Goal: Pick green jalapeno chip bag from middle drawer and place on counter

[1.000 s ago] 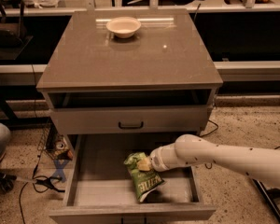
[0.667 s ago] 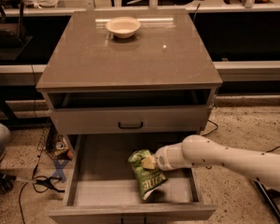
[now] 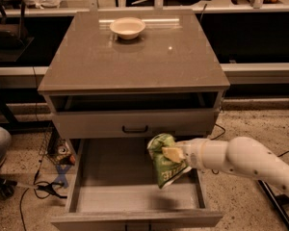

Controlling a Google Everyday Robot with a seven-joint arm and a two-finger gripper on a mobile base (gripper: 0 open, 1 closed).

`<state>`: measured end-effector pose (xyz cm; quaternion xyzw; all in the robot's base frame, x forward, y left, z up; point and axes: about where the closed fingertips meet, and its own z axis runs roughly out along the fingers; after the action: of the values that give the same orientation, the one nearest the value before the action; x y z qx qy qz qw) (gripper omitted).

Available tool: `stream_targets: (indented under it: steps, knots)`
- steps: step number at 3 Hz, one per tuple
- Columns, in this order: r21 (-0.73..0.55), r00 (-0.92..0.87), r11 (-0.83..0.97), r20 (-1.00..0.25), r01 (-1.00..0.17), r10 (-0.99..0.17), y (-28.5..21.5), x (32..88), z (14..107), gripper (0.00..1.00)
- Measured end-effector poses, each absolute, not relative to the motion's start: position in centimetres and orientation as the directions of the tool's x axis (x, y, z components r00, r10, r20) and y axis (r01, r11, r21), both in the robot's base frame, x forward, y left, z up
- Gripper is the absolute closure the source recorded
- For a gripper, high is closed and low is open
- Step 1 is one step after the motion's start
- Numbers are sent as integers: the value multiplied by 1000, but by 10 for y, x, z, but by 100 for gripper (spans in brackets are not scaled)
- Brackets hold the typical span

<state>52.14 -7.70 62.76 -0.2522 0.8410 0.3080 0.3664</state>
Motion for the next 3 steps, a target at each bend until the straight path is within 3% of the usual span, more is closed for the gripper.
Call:
stream_targets:
  steps: [2,3]
  knots:
    - [238,-428,731,-900,-640,-82,-178,497,722,100]
    - [242,-436,732,-896,-637,-83,-177,497,719,100]
